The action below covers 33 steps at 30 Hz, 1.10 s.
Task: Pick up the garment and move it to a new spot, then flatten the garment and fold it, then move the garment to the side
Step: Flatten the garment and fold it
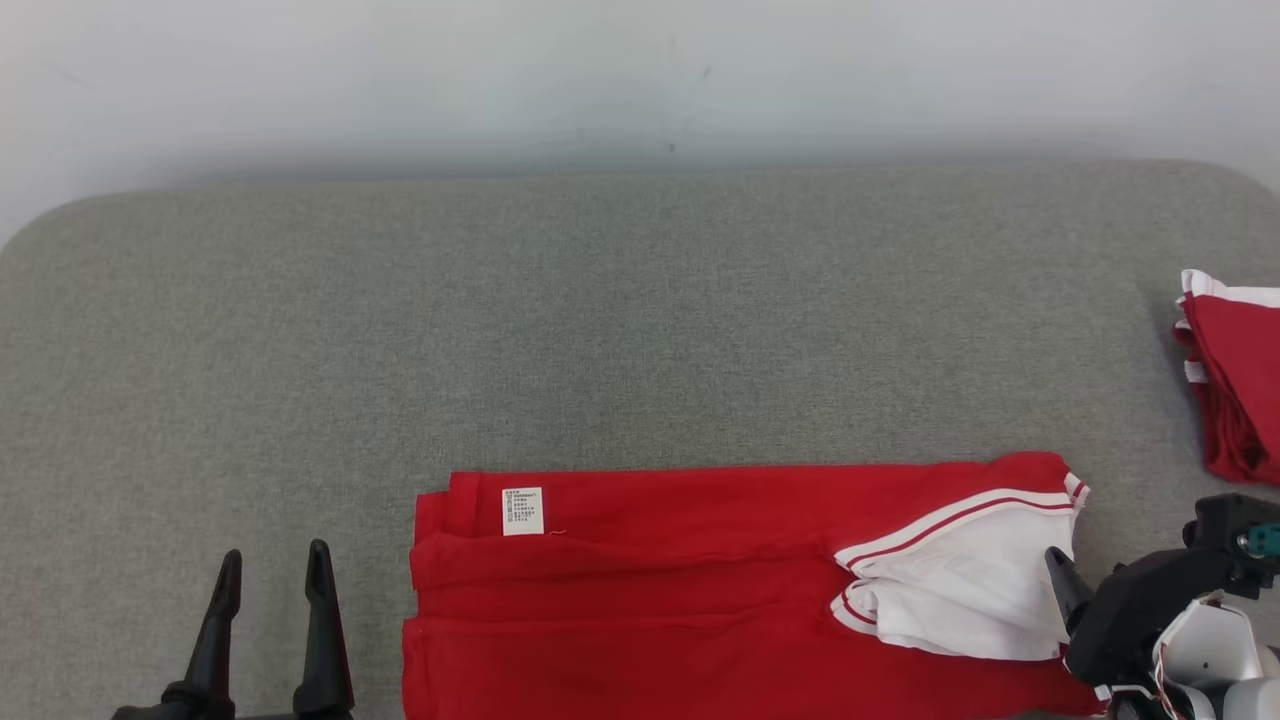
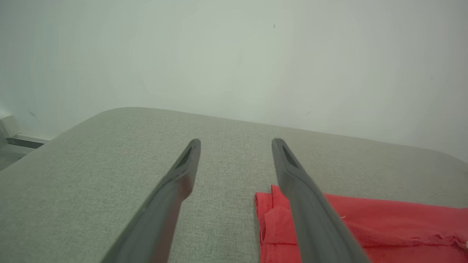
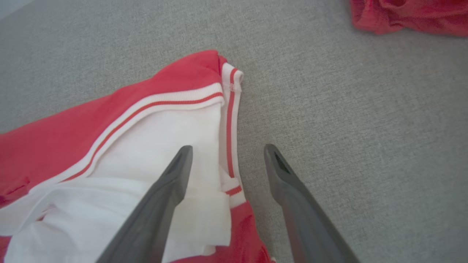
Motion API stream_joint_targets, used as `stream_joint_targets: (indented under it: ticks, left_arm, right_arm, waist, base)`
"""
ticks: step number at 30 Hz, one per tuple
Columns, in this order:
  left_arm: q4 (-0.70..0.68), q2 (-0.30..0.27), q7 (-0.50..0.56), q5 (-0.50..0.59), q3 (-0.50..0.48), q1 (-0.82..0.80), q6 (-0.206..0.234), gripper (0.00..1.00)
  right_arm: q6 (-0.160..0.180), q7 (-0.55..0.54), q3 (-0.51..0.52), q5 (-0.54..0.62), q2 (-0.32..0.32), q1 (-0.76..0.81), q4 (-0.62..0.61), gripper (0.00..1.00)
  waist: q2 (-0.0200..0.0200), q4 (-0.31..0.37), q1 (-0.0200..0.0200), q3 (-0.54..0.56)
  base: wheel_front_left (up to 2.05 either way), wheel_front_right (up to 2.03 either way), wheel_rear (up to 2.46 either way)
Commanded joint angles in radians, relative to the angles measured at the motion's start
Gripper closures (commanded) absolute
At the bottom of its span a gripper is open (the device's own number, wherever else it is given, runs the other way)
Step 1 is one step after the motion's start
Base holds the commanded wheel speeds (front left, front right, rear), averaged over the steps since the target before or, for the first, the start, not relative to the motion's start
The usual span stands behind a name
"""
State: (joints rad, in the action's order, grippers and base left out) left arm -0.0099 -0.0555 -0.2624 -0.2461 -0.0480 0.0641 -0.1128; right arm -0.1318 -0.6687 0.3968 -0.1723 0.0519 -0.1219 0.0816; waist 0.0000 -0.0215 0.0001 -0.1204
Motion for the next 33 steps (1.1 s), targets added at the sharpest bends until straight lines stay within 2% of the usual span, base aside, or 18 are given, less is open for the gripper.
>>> stream_joint_targets:
  ticks: [1, 9, 15, 17, 18, 19, 20, 24, 33]
  left_arm:
    - [0.011, 0.002, -0.003, 0.006, 0.002, -0.013, -0.001, 0.00]
    - [0.097, -0.002, -0.003, 0.041, 0.012, -0.038, -0.004, 0.00]
    - [0.131, -0.015, -0.001, 0.031, 0.020, -0.051, -0.007, 0.00]
    - [0.137, -0.018, -0.001, 0.032, 0.022, -0.051, -0.006, 0.00]
    - [0.138, -0.019, -0.001, 0.033, 0.021, -0.052, -0.004, 0.00]
    - [0.139, -0.020, -0.001, 0.034, 0.021, -0.053, -0.002, 0.00]
    - [0.140, -0.020, -0.001, 0.034, 0.021, -0.052, 0.000, 0.00]
    - [0.139, -0.024, -0.001, 0.035, 0.018, -0.044, 0.006, 0.00]
    - [0.129, -0.025, -0.002, 0.037, 0.025, -0.037, 0.012, 0.00]
  right_arm:
    - [0.003, -0.007, 0.000, 0.004, -0.003, -0.022, 0.014, 0.00]
    - [0.003, -0.065, -0.018, 0.035, -0.005, -0.063, 0.128, 0.00]
    - [0.003, -0.079, -0.038, 0.030, -0.007, -0.069, 0.159, 0.00]
    - [0.001, -0.090, -0.049, 0.019, -0.008, -0.069, 0.170, 0.56]
    - [0.001, -0.090, -0.053, 0.019, -0.009, -0.069, 0.173, 0.73]
    - [0.001, -0.087, -0.053, 0.019, -0.009, -0.069, 0.174, 0.95]
    - [0.001, -0.082, -0.052, 0.020, -0.008, -0.070, 0.174, 1.00]
    - [0.002, -0.029, -0.013, 0.044, -0.002, -0.090, 0.154, 1.00]
    - [0.003, 0.068, 0.151, 0.121, -0.001, -0.091, 0.070, 1.00]
  waist:
    - [0.0000, -0.012, -0.0001, -0.018]
    - [0.0000, -0.032, -0.0001, -0.043]
    - [0.0000, -0.033, -0.0001, -0.047]
    - [0.0000, -0.031, -0.0001, -0.046]
    - [0.0000, -0.031, -0.0001, -0.045]
    - [0.0000, -0.029, -0.0001, -0.044]
    - [0.0000, -0.027, -0.0001, -0.042]
    - [0.0000, -0.012, -0.0001, -0.037]
    - [0.0000, 0.021, -0.0001, -0.033]
  base:
    - [0.00, 0.00, 0.00]
    - [0.00, 0.00, 0.00]
    - [0.00, 0.00, 0.00]
    - [0.00, 0.00, 0.00]
    - [0.00, 0.00, 0.00]
    - [0.00, 0.00, 0.00]
    - [0.00, 0.00, 0.00]
    - [0.00, 0.00, 0.00]
    - [0.00, 0.00, 0.00]
